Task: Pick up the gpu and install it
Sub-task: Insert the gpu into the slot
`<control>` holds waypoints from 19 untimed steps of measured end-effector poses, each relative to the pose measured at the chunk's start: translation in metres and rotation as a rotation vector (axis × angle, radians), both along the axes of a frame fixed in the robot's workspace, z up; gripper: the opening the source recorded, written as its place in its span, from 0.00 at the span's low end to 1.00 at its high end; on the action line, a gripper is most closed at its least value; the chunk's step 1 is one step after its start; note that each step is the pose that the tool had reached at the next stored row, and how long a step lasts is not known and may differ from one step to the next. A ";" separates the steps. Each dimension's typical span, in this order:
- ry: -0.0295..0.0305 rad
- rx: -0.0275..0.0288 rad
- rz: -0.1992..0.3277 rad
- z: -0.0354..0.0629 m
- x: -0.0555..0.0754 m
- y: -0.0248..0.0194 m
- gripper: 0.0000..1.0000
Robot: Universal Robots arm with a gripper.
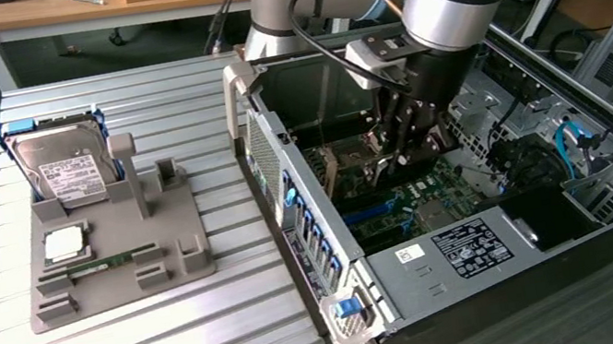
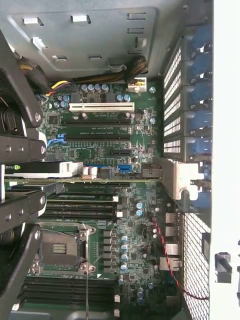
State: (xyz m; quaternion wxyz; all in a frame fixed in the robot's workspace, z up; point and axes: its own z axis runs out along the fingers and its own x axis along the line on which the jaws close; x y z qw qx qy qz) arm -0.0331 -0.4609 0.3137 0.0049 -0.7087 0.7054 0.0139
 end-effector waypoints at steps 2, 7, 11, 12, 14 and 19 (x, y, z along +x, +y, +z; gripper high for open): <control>0.0000 -0.0001 0.000 -0.0016 0.000 0.0000 0.27; -0.0001 -0.0001 0.000 -0.0059 -0.004 0.0000 0.27; 0.0000 0.0000 0.000 -0.0110 -0.004 0.0000 0.27; -0.0001 0.0001 0.000 -0.0120 -0.004 0.0000 0.27; -0.0001 0.0001 0.000 -0.0144 -0.005 0.0000 0.27; -0.0001 0.0000 0.000 -0.0185 -0.009 0.0000 0.27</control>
